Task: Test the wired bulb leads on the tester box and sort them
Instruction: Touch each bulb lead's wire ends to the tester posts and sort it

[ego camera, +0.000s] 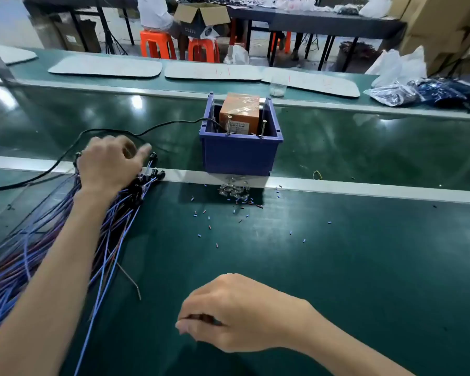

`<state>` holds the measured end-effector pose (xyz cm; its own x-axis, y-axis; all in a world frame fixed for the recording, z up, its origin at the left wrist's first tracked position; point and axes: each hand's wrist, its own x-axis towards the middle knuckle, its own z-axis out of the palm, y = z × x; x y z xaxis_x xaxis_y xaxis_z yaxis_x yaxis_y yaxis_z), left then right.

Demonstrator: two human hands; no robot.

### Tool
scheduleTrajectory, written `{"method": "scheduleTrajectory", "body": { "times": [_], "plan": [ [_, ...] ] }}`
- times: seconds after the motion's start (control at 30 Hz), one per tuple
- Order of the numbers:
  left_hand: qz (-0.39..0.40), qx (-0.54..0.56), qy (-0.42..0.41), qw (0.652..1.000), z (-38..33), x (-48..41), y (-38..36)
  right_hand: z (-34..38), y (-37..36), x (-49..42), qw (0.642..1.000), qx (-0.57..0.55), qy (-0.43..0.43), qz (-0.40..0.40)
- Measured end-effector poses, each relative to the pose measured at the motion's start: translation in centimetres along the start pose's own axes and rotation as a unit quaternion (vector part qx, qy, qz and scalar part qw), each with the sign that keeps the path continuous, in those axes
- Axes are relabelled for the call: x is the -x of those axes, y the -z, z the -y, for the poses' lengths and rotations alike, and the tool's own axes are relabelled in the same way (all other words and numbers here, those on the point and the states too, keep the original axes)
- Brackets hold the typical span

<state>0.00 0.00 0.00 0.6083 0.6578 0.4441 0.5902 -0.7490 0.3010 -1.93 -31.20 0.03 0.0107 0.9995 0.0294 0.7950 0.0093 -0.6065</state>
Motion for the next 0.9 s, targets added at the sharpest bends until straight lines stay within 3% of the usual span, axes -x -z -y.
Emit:
{"method": "scheduleTrajectory", "body": {
  "times": [0.1,0.2,0.33,0.5,0.63,0.8,0.9],
  "plan": [
    [0.097,-0.029,-0.153,0.983,0.6,1.6,0.1,-0.5,0.4,0.4,1.0,-0.001,-0.02,-0.013],
    [0.084,0.012,-0.227,0.97,2.0,2.7,-0.1,-1.3,0.7,0.4,0.999,-0.004,-0.031,-0.014],
    [0.045,0.068,-0.22,0.972,3.6,2.6,0.9,-2.3,0.8,0.7,0.998,-0.031,-0.046,-0.031],
    [0.105,0.093,-0.274,0.952,4.6,2.2,2.3,-3.5,1.1,0.7,0.993,-0.081,-0.057,-0.062],
    [0.16,0.1,-0.271,0.944,5.5,1.4,3.6,-4.5,0.9,0.8,0.989,-0.116,-0.06,-0.069],
    [0.018,0.042,-0.26,0.964,5.6,0.6,3.9,-4.8,1.6,-0.9,0.98,-0.15,-0.069,-0.112],
    [-0.034,0.085,-0.235,0.968,4.2,0.2,5.1,-4.4,3.0,-5.0,0.954,-0.22,-0.086,-0.184]
  ]
}}
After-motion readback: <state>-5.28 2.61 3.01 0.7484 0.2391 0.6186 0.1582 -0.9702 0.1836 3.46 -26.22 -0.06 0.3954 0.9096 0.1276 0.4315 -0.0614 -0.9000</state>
